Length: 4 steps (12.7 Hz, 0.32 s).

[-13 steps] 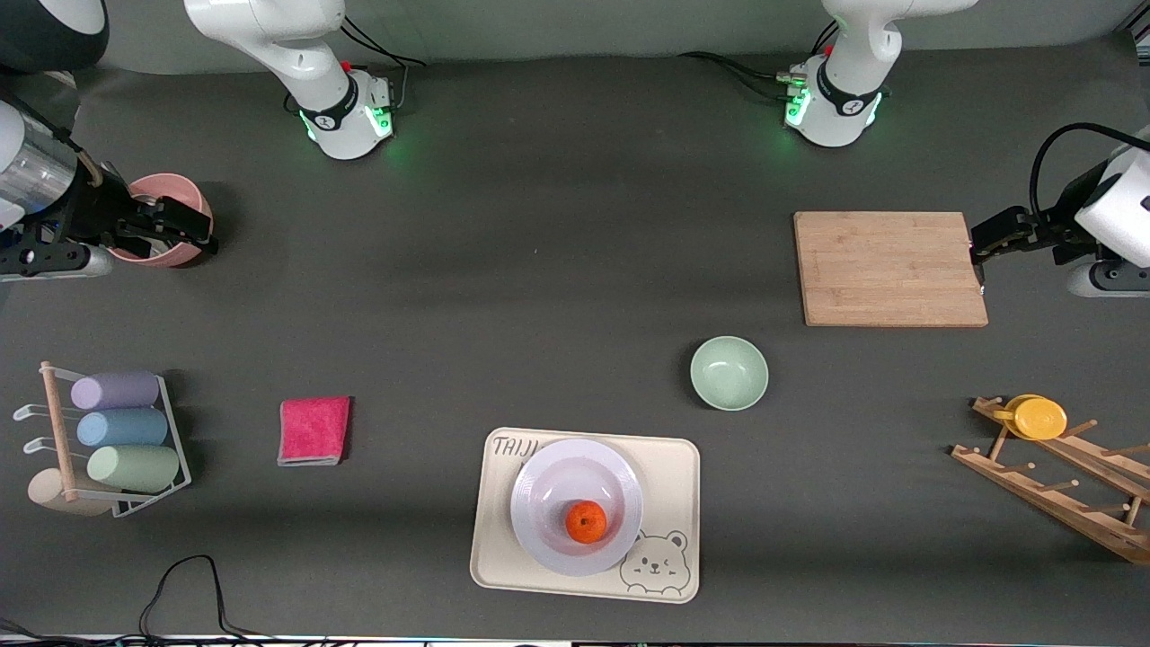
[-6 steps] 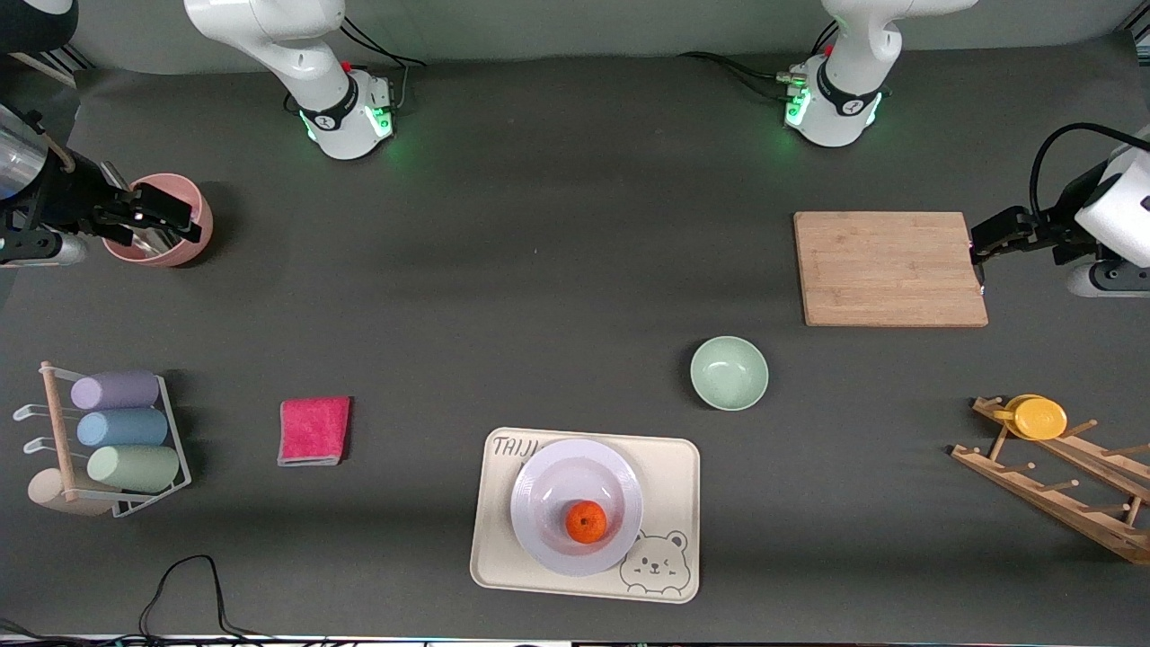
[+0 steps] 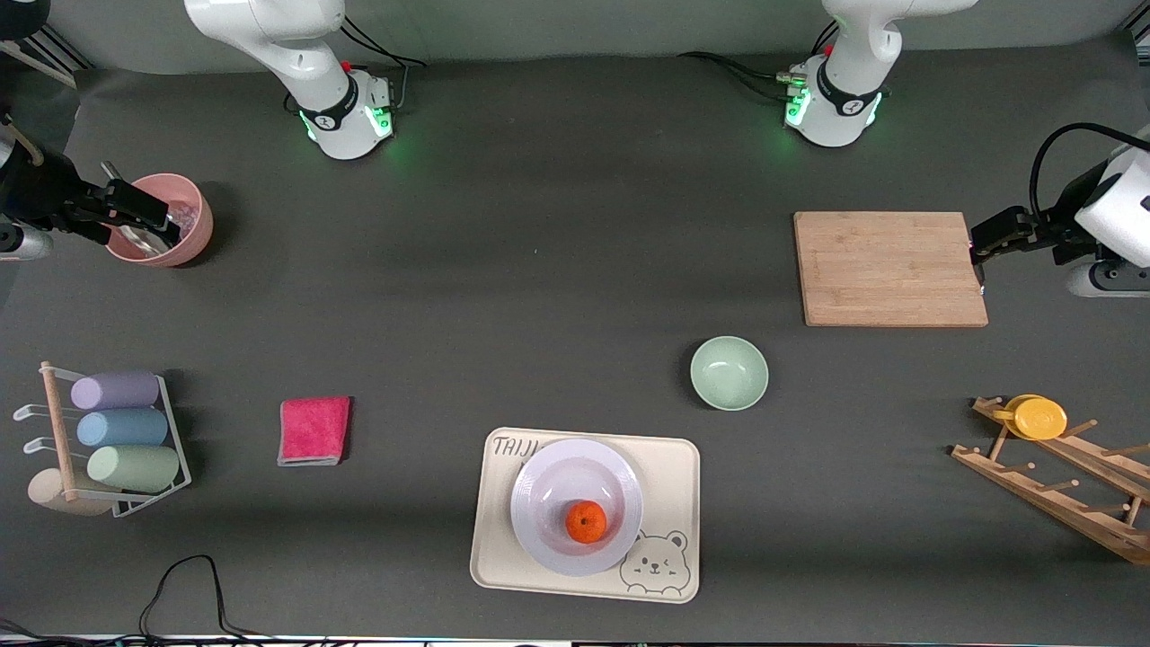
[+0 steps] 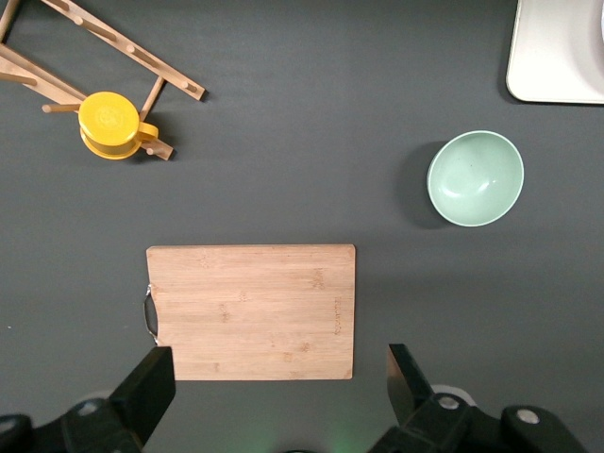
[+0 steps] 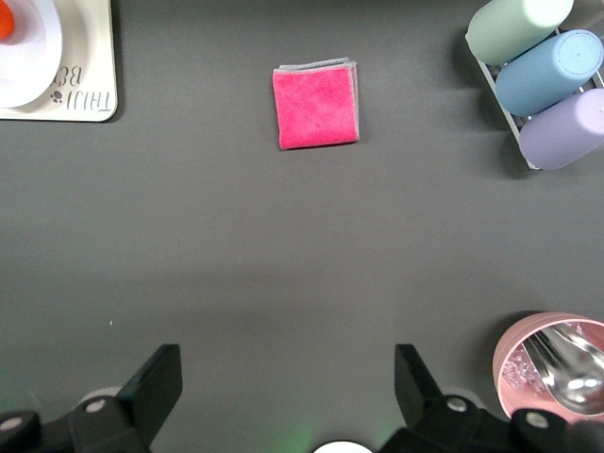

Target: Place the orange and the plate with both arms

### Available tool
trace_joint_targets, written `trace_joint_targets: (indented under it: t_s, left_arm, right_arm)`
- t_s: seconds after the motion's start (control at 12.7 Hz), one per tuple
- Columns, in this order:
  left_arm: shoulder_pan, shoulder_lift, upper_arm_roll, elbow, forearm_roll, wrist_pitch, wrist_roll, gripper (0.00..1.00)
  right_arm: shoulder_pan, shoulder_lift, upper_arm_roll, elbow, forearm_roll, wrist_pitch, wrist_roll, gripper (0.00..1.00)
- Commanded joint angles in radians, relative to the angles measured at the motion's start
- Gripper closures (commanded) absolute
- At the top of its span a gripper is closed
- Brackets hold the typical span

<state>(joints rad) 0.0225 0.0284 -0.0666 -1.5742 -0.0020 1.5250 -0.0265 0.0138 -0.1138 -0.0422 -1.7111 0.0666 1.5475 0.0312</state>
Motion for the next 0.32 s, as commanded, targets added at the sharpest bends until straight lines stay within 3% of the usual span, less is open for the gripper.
trace_joint_targets:
  t_s: [0.0,0.24]
  left_arm:
    - [-0.015,-0.007,0.008,0.002,0.0,-0.006,0.0,0.0]
    - [-0.013,-0.005,0.008,0.002,0.0,-0.008,0.0,0.0]
  right_arm:
    - [-0.005,-0.006,0.004,0.011,0.006,-0.024,-0.016,0.0]
    - [-0.003,-0.003,0.004,0.011,0.006,-0.026,-0.016,0.0]
